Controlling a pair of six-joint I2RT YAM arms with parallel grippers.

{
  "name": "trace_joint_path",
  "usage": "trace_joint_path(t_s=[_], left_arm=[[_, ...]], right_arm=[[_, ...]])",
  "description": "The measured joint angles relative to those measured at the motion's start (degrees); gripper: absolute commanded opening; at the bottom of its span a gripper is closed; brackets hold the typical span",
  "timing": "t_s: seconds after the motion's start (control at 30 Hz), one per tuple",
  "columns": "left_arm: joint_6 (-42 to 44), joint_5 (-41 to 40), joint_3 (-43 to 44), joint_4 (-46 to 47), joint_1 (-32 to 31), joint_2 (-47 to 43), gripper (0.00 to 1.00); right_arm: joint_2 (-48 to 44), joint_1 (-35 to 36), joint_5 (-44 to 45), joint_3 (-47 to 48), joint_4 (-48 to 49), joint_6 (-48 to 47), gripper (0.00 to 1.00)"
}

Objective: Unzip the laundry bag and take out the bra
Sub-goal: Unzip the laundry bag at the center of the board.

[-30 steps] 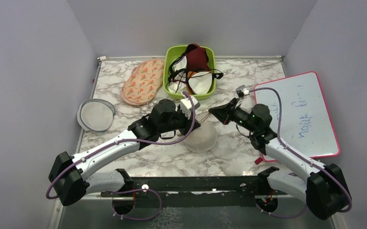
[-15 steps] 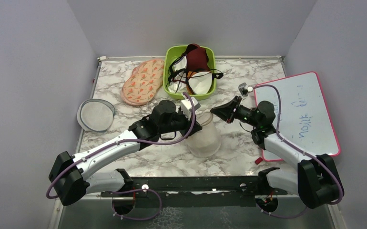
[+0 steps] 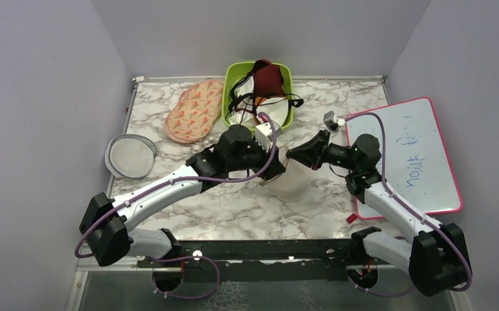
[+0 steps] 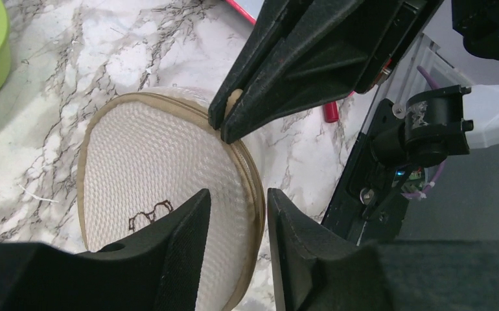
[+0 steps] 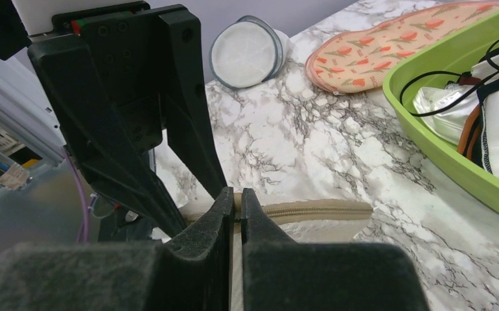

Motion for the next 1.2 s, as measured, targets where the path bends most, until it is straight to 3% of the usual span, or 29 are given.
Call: trace_joint_path(t_s=[0.23, 0.37, 0.87, 1.2], left_arm=[[-0.5, -1.0, 1.9, -0.2, 0.0, 2.3, 0.17], [-0.2, -1.5, 3.0, -0.6, 0.0, 3.6, 0.0], [6.5, -1.4, 2.8, -2.3, -0.1, 0.9, 0.0], [10.5, 0.4, 0.9, -2.6, -0.1, -1.8, 0.0]], right_arm=[[0.1, 0.0, -1.2, 0.0, 0.0, 0.0, 0.01], [0.1, 0.0, -1.4, 0.0, -0.1, 0.0, 0.01], [-0.8, -0.5, 1.8, -0.1, -1.7, 6.9, 0.01], [8.9, -5.7, 0.0, -0.2, 6.4, 15.2, 0.01]])
